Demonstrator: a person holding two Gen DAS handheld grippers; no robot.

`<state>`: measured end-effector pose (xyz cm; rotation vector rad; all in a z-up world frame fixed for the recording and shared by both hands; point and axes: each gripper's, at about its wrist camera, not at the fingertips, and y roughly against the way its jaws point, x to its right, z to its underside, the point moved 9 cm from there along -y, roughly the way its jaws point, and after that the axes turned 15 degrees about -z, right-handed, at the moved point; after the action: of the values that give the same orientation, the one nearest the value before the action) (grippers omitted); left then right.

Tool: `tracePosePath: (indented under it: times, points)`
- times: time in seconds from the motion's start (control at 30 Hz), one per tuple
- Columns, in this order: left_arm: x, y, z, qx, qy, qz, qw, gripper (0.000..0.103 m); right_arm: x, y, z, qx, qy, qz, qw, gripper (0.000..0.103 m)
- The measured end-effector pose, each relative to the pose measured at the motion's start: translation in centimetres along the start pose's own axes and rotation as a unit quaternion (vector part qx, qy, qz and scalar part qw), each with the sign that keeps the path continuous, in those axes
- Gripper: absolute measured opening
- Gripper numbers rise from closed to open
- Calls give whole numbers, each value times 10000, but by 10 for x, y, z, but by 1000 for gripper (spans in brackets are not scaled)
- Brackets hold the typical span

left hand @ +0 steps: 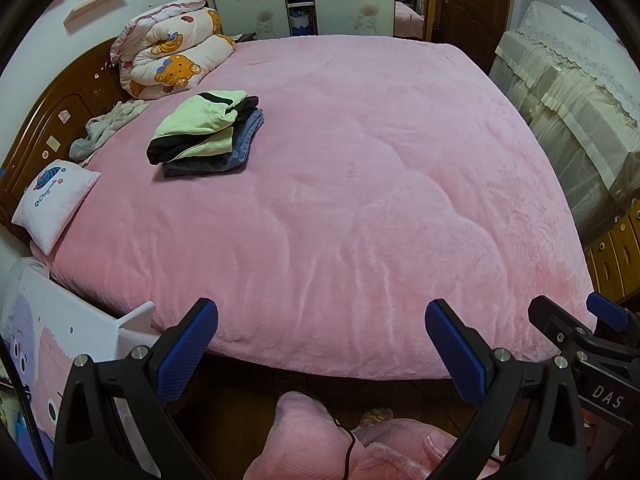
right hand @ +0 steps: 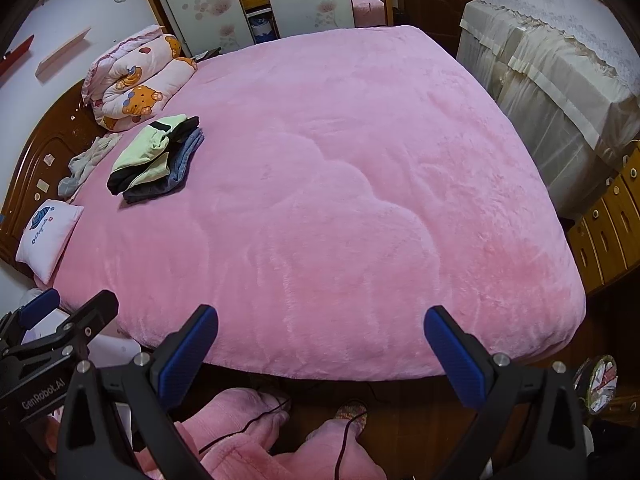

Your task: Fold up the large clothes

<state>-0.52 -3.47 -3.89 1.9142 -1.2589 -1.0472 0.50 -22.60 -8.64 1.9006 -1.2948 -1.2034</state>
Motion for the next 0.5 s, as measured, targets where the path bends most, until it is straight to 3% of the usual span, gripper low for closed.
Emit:
tracePosePath:
  times: [0.5]
  points:
    - [5, -3, -4, -32, -54, 7, 10000, 103, 2, -6, -1, -38, -54, 37, 10000, 103]
